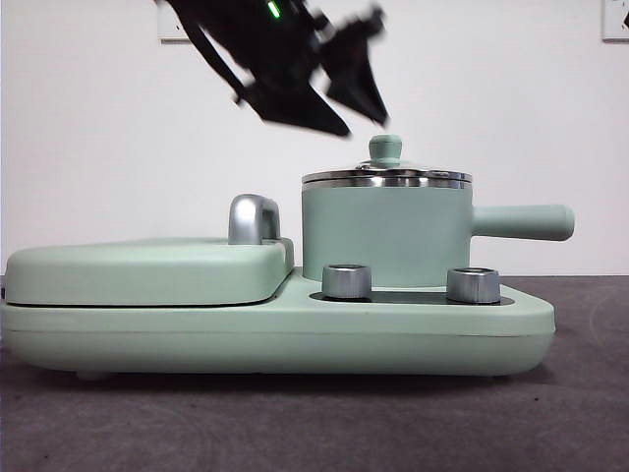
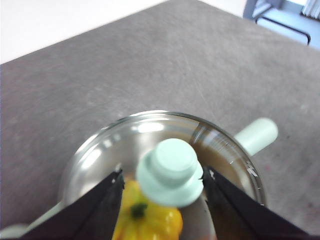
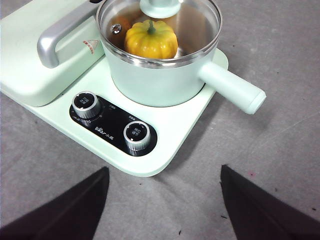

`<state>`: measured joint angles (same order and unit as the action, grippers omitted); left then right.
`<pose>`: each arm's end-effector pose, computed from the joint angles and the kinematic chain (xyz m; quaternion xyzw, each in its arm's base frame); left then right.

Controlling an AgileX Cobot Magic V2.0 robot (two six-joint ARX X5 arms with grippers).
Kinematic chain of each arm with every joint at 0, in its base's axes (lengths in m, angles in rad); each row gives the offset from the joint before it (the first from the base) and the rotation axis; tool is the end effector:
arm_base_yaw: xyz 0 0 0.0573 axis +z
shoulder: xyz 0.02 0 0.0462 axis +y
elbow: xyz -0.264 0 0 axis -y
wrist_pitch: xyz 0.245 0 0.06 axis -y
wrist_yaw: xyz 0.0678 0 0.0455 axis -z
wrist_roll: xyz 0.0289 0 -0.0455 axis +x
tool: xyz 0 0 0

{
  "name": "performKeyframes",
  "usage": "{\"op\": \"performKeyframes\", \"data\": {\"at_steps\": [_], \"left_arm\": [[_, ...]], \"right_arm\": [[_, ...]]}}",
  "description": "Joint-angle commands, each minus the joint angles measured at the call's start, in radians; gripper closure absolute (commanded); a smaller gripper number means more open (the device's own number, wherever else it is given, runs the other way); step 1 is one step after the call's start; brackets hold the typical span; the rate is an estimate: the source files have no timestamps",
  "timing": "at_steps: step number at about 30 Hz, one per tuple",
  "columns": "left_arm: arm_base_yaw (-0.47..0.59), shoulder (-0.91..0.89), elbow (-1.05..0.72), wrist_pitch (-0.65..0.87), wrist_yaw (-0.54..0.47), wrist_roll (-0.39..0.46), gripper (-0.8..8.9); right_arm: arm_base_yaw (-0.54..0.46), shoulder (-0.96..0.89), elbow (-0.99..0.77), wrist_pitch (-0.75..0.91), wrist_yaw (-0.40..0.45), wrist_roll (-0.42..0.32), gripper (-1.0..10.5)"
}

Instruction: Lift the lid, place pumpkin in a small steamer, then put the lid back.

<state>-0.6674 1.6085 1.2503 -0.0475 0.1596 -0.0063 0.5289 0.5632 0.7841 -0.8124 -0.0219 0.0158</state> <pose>0.2869 -0.2320 0.2996 0.0478 0.1962 -0.3930 0.8971 0.0886 0.0525 0.3028 -0.0658 0.2842 0.2579 0.9211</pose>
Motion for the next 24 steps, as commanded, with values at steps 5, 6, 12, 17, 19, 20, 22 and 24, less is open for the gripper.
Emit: {"op": "performKeyframes", "data": {"at_steps": [5, 6, 12, 17, 19, 20, 22, 24], "left_arm": [[0.065, -0.088, 0.007, -0.301, 0.0, -0.182, 5.6], [0.071, -0.099, 0.0, -0.327, 0.0, -0.182, 5.6], [0.107, -0.243, -0.164, -0.376, -0.003, -0.195, 5.6], [0.134, -0.421, -0.352, -0.376, -0.017, -0.236, 5.6], [0.142, -0.51, -0.428, -0.377, -0.042, -0.261, 5.6], [0.145, -0.557, -0.462, -0.379, -0.056, -0.274, 5.6], [0.149, -0.645, -0.517, -0.384, -0.082, -0.301, 5.6], [0.151, -0.735, -0.563, -0.388, -0.108, -0.327, 5.6]], "right_arm": [[0.006, 0.005, 0.002, 0.004, -0.004, 0.011, 6.0], [0.006, 0.009, 0.002, 0.005, -0.004, 0.01, 6.0], [0.006, 0.068, 0.002, 0.019, -0.005, 0.008, 6.0], [0.006, 0.132, 0.002, 0.078, -0.042, 0.006, 6.0], [0.006, 0.163, 0.002, 0.114, -0.058, 0.006, 6.0], [0.006, 0.179, 0.002, 0.133, -0.06, 0.006, 6.0], [0.006, 0.212, 0.002, 0.169, -0.06, 0.006, 6.0], [0.006, 0.246, 0.002, 0.207, -0.06, 0.006, 6.0]]}}
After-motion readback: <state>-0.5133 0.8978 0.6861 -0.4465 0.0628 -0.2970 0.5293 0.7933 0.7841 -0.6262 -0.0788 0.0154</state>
